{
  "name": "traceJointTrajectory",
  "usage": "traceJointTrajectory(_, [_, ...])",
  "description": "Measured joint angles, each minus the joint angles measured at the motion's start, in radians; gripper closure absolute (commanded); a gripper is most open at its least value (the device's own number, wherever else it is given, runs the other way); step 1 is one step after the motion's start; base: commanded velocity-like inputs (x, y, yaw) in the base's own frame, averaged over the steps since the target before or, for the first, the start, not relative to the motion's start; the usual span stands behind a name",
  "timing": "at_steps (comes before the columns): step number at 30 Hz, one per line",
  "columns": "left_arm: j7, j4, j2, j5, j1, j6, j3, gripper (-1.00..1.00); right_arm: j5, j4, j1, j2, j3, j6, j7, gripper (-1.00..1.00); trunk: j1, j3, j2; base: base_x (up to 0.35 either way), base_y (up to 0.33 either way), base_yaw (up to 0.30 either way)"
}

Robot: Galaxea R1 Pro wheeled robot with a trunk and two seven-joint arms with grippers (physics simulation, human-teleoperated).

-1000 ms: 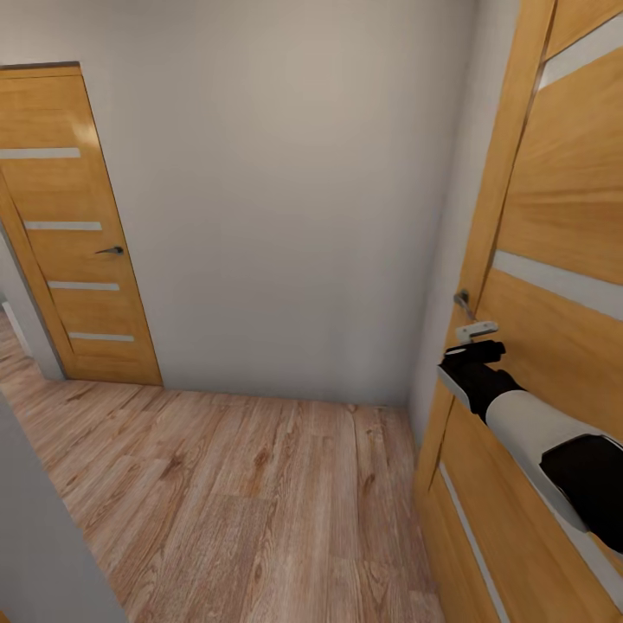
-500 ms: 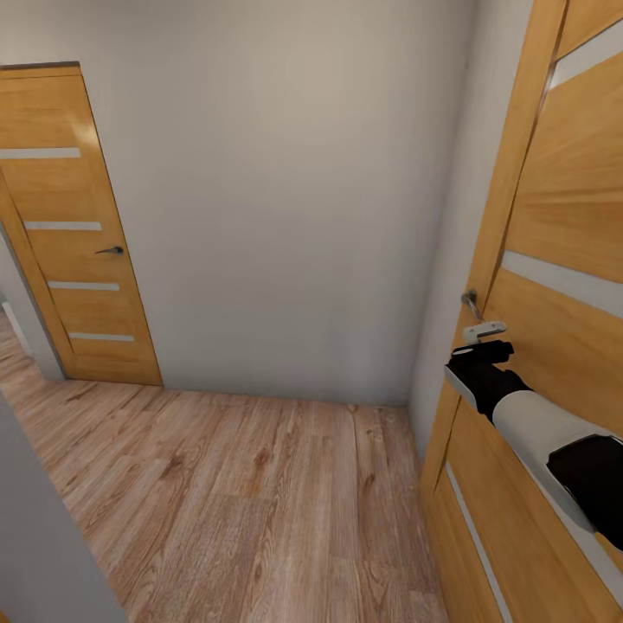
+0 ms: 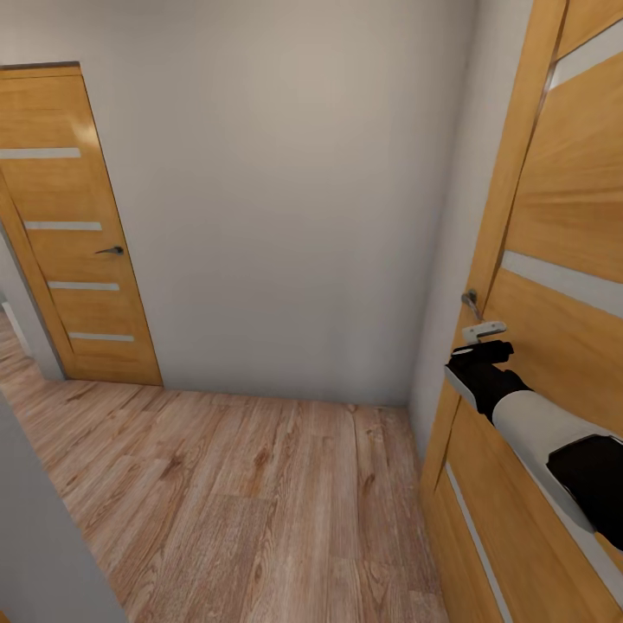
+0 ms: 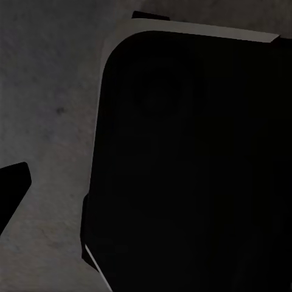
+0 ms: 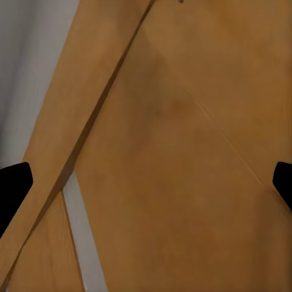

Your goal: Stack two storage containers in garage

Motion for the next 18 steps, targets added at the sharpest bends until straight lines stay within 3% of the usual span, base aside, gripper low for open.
traceJointTrajectory(8, [0.000, -0.001, -0.001, 0.000, 0.000, 0.000, 0.000, -1.00, -0.002, -0.002, 0.000, -0.001, 0.004, 0.005, 0.000, -1.00, 0.000, 0.000, 0.000, 0.000, 0.000, 0.000])
traceJointTrajectory(14, [0.001, -0.002, -0.001, 0.000, 0.000, 0.000, 0.000, -1.00, 0.011, -0.001, 0.000, 0.166, -0.001, 0.022, -0.068, -1.00, 0.000, 0.000, 0.000, 0.000, 0.000, 0.000])
traceJointTrajectory(18, [0.000, -0.002, -0.001, 0.000, 0.000, 0.000, 0.000, -1.00, 0.010, -0.002, 0.000, 0.255, -0.002, 0.036, -0.086, -1.00, 0.000, 0.000, 0.000, 0.000, 0.000, 0.000])
